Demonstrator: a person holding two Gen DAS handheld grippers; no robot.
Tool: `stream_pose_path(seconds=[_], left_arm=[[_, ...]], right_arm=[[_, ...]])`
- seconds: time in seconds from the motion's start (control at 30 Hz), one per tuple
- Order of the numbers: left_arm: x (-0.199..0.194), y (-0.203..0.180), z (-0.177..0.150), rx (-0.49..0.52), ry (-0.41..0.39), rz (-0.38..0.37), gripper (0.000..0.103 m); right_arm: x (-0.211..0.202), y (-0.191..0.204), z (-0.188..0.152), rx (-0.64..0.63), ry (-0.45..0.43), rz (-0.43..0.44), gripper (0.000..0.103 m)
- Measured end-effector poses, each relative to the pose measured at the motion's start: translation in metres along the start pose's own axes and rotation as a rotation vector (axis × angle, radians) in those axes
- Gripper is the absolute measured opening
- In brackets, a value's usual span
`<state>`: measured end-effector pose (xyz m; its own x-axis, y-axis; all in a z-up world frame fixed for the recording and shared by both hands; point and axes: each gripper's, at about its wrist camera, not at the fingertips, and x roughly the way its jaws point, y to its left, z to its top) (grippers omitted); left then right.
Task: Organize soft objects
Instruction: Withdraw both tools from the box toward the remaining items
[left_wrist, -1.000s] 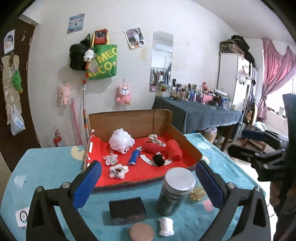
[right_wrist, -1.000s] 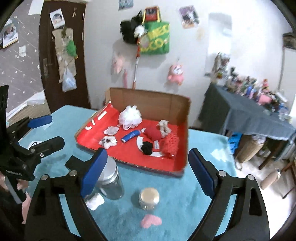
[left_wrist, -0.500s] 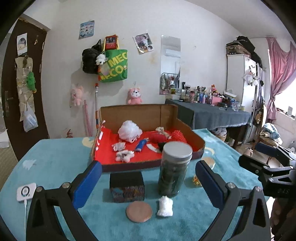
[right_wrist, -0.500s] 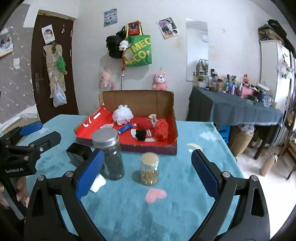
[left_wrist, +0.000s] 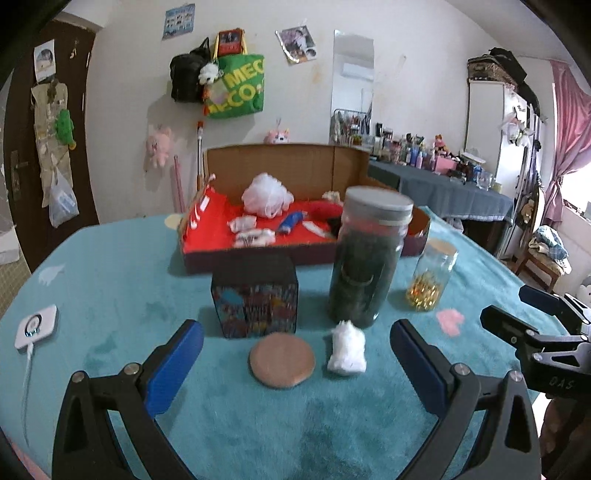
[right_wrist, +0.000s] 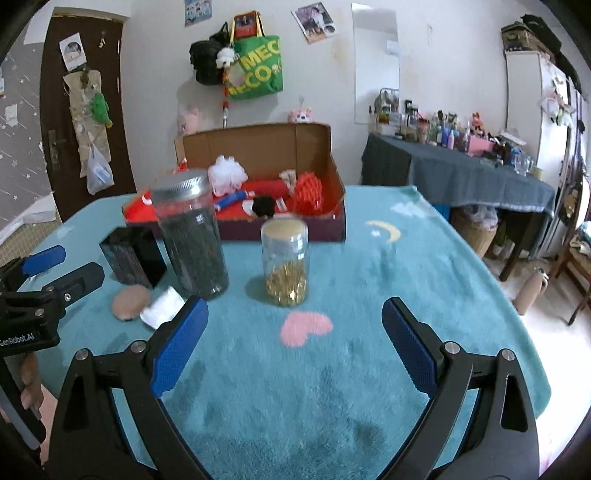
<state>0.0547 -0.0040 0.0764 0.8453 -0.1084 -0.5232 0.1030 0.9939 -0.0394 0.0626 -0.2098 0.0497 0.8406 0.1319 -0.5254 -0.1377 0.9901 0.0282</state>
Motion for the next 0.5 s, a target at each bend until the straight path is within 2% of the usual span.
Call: stream_pose_path(seconds=[0.5], left_arm=[[0.020, 0.012, -0.019, -0.005, 0.092, 0.002, 0.103]], right_arm=[[0.028, 0.012, -0.021, 0.003, 0.098, 0.029, 0.096]])
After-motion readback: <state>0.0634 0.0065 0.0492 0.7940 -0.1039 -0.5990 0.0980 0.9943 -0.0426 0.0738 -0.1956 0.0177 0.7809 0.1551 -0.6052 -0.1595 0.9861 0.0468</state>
